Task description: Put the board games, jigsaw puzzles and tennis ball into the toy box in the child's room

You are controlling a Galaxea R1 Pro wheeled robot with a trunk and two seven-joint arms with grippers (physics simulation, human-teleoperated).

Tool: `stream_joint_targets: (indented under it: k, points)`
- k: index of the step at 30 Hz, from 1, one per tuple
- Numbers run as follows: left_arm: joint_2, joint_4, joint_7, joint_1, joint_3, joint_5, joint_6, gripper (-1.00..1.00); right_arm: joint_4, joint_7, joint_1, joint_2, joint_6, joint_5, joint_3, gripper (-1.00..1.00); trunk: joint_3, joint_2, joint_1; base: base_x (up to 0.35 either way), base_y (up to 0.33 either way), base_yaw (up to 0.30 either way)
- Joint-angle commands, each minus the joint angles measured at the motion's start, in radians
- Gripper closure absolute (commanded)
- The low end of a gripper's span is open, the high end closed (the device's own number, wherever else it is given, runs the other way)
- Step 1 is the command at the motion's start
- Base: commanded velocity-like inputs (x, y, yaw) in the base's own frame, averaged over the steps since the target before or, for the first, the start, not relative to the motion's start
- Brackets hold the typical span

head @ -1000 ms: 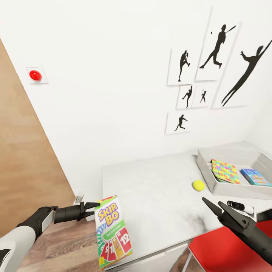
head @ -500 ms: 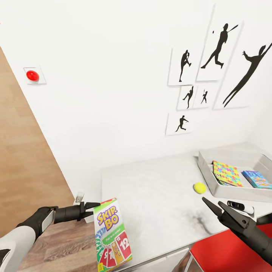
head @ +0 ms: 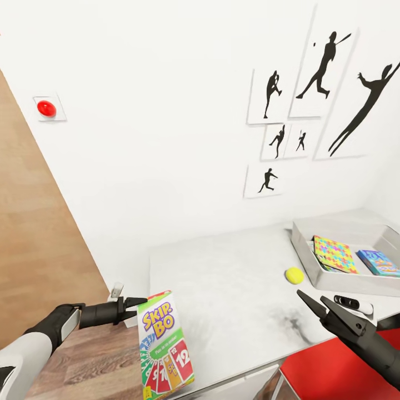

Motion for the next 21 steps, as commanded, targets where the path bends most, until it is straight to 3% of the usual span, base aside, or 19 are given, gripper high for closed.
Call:
stream_joint_targets:
  k: [1,21]
  points:
    - [0.0,0.0,-0.003,-0.001,0.004,-0.002,0.01,-1.0,0.0,0.0,-0.001,0.0,0.006,-0.004,0.0,-1.0,-0.001,-0.001,0.0,0.0,0.0,0.0]
    - [-0.001,0.0,-0.003,-0.001,0.004,-0.002,0.01,-1.0,0.0,0.0,-0.001,0.0,0.007,-0.004,0.0,-1.0,-0.01,-0.022,0.012,0.0,0.0,0.0]
